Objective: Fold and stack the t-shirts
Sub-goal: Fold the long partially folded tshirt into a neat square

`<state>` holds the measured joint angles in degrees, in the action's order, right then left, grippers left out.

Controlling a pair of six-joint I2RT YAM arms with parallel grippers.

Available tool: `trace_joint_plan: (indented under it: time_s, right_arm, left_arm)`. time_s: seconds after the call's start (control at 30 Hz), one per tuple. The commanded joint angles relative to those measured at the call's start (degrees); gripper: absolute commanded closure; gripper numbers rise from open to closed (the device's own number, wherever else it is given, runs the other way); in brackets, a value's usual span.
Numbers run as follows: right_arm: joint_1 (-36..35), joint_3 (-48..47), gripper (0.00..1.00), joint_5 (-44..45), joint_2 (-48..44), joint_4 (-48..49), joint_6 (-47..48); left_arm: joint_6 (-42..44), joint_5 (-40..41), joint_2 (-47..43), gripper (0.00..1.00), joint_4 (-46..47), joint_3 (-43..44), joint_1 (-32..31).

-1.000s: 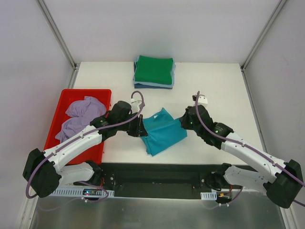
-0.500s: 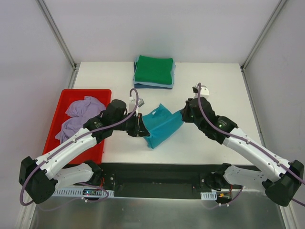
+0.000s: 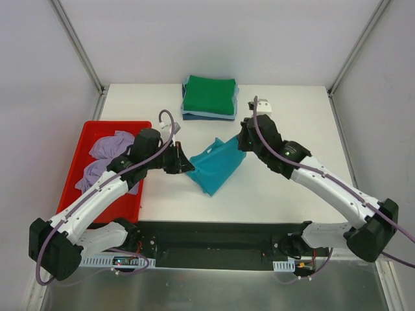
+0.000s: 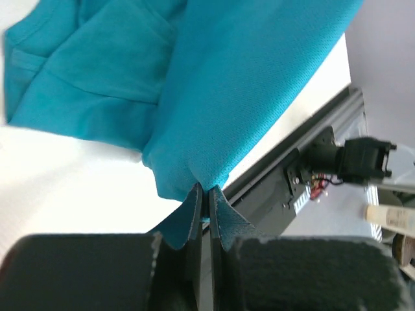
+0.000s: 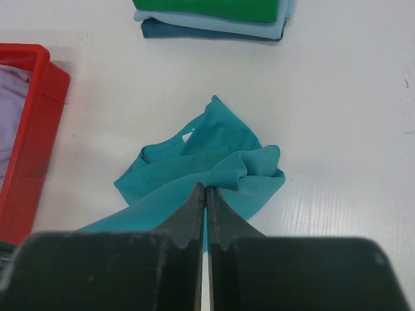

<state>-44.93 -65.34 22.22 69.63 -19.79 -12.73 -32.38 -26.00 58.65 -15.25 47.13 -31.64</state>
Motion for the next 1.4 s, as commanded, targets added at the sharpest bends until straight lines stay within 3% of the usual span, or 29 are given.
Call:
trace_joint_plan:
  time_s: [0.0,0.1,0.33,0.5,0.63,0.67,0.7,0.73,0.77,0.83,0.9,0.97,1.0,1.03,1.13,1.27,1.37]
  right_arm:
    - [1.77,-7.59,1.00,-2.43,8.04,3.53,5.16]
    - [2.74,-14.62,1.00,-5.86,17.71,2.74,5.96]
    - [5.37,-29.82,1.00,-7.19,39.86,-1.38,1.93]
    - [6.25,-36.33,0.98,-5.43,49.53,-1.30,0.78]
    - [7.39,-40.91,0.95,-5.34,55.34,-0.60,0.43]
    - [7.75,-41.70,0.95,-5.95,56.23,-0.69,-0.01]
    - [8.10,-42.23,0.94,-6.48,56.67,-0.60,-0.62]
    - [8.36,-42.50,0.89,-7.18,56.85,-0.51,-1.24]
    - [8.63,-42.59,0.78,-8.06,56.68,-0.34,-1.33]
    - [8.89,-42.41,0.35,-8.94,55.36,-0.07,-1.16]
    - [9.15,-41.28,0.04,-9.38,52.82,-0.33,-0.02]
    - [9.51,-39.35,0.04,-10.87,49.49,-0.34,1.82]
    - [9.68,-38.55,0.04,-12.27,47.64,-1.29,2.70]
    - [9.77,-37.41,0.04,-13.24,46.14,-2.61,2.80]
    - [10.91,-29.44,0.04,-19.03,41.48,-2.10,0.44]
    - [12.93,-15.63,0.04,-32.21,36.55,7.99,-5.27]
    - [14.42,-9.91,0.04,-36.89,36.81,12.31,-8.62]
  left_arm:
    - [-1.10,4.10,3.39,1.00,0.57,0.59,2.63]
    - [-3.11,9.99,7.95,1.00,1.27,-0.37,5.70]
    - [-3.83,12.28,20.87,1.00,3.64,0.76,10.71]
    - [-4.53,10.09,30.72,1.00,3.64,3.66,12.21]
    - [-4.71,13.16,33.19,1.00,3.38,4.54,12.48]
    - [-4.62,13.69,33.11,0.96,3.21,4.98,12.48]
    - [-4.19,14.48,33.02,0.84,3.03,5.33,12.48]
    - [-3.92,15.62,32.76,0.82,2.85,5.95,12.48]
    - [-3.40,17.02,32.23,0.70,2.42,6.73,12.48]
    - [-2.17,17.91,30.92,0.48,0.75,8.93,12.48]
    - [-1.20,18.17,28.46,0.24,-0.31,10.08,12.48]
    - [-1.02,18.79,25.56,0.14,-1.10,10.61,12.48]
    - [-1.37,18.44,24.24,0.04,-1.28,10.87,12.48]
    - [-1.54,17.40,23.36,0.01,-1.19,10.96,12.39]
    - [-1.81,13.18,23.17,0.01,-1.19,11.75,10.90]
    - [-1.90,8.60,27.20,0.01,0.21,13.42,7.39]
    - [-1.98,5.96,30.37,0.01,0.83,15.53,6.24]
